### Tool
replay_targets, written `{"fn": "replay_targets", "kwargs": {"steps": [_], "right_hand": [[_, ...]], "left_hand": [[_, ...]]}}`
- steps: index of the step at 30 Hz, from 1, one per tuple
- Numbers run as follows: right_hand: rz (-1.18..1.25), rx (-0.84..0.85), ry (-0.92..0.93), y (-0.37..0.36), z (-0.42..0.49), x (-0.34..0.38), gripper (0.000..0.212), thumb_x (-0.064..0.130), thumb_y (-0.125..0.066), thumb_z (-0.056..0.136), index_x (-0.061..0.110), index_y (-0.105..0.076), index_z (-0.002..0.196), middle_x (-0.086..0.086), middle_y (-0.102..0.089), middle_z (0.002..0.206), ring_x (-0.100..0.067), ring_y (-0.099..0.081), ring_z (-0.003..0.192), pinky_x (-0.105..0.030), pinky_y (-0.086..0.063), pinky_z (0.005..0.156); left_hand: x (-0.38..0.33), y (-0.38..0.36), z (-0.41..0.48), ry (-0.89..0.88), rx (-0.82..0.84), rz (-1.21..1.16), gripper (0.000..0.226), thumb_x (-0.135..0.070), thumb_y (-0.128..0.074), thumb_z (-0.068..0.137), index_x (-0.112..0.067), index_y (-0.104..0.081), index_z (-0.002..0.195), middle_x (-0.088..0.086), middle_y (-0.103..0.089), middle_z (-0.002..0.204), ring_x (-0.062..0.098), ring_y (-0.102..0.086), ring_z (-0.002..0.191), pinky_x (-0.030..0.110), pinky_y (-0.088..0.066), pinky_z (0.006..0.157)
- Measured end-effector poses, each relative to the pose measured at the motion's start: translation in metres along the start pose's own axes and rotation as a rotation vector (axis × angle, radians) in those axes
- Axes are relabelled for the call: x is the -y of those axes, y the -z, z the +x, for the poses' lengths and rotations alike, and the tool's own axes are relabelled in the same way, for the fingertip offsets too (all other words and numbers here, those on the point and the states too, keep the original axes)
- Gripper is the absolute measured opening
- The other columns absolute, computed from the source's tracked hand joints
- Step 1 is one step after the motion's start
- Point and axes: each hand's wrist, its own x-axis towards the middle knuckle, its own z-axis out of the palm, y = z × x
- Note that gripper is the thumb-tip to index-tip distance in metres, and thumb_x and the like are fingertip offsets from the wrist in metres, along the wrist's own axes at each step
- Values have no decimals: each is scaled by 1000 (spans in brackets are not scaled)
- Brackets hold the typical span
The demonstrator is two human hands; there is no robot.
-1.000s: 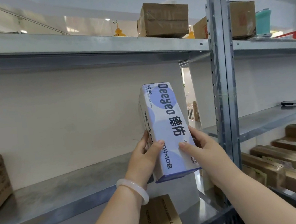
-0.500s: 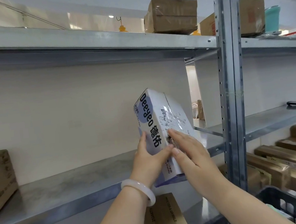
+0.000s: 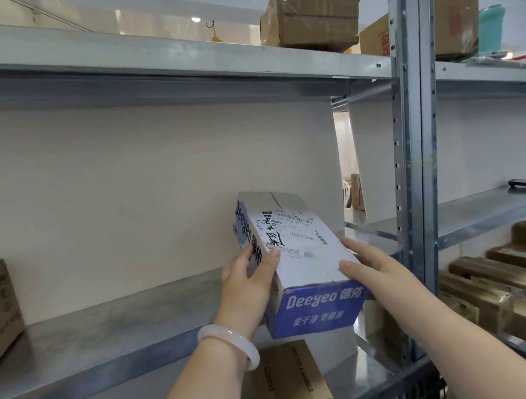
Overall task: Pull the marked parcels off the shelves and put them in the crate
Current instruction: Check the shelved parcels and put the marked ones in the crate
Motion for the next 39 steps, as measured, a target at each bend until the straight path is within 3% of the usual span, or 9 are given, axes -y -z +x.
{"fn": "replay_targets", "kwargs": {"steps": [2, 5, 11, 15, 22, 28, 31, 34, 39], "right_hand": [[7, -11, -11, -1, 5, 4, 52, 53, -68, 66, 52, -46, 112, 20, -62, 104, -15, -70, 91, -27, -59, 63], [-38, -45, 7, -9, 11, 8, 61, 59, -63, 67, 50, -39, 123, 23, -54, 103, -11, -64, 95, -23, -57, 59], [-84, -126, 16, -28, 25, 7, 59, 66, -53, 65, 41, -46, 119, 18, -55, 101, -7, -62, 86, -11, -46, 44], [-82, -118, 22, -37, 37, 1, 53, 61, -55, 78, 35, -49, 124, 9, -59, 111, -8, -63, 88, -13, -48, 46], [-87, -102, 32, -31, 44, 0, 57, 57, -56, 84, 31, -47, 134, 5, -60, 121, -8, -62, 88, -15, -49, 47], [-327, -213, 315, -28, 7, 0, 71, 62, -56, 77, 45, -33, 142, 9, -38, 148, -8, -41, 125, -37, -58, 80], [-624, -217, 691, -37, -31, -21, 65, 64, -50, 88, 41, -30, 146, 11, -30, 153, -3, -22, 140, -35, -33, 107], [-763, -67, 881, -65, -65, -52, 67, 57, -51, 88, 33, -33, 147, 5, -31, 156, -12, -20, 147, -38, -22, 116], [-777, 324, 775, -135, -101, -97, 81, 65, -50, 83, 38, -17, 152, 6, -14, 161, -12, -5, 149, -41, -14, 119]], "left_hand": [[0, 7, 2, -46, 42, 130, 66, -68, -66, 76, -33, -57, 131, 2, -58, 133, 20, -62, 115, 38, -54, 94], [-5, 17, 2, -20, 112, 156, 38, -59, -67, 80, -43, -61, 114, -16, -72, 112, -2, -67, 98, 10, -49, 73], [-1, 28, 5, -56, 149, 242, 89, -82, -76, 38, -54, -49, 118, -22, -59, 124, -4, -60, 110, 22, -52, 88], [2, 27, 6, -110, 90, 296, 80, -71, -77, 59, -48, -46, 130, -5, -52, 140, 14, -56, 122, 41, -53, 97], [0, 17, 1, -105, 40, 327, 68, -47, -71, 83, -39, -40, 143, -2, -48, 145, 14, -56, 119, 35, -54, 93], [-1, 20, -27, -281, -73, 754, 77, -59, -63, 83, -40, -30, 150, -1, -30, 157, 16, -25, 144, 30, -25, 114], [9, 40, -64, -339, -184, 986, 80, -70, -55, 81, -47, -24, 150, -6, -21, 161, 19, -18, 147, 40, -23, 115], [30, 64, -110, -421, -230, 1125, 77, -73, -47, 80, -46, -24, 148, -7, -23, 161, 14, -19, 145, 40, -20, 115], [74, 114, -187, -262, -208, 1375, 74, -67, -47, 85, -45, -18, 150, -10, -15, 162, 11, -11, 149, 42, -10, 121]]}}
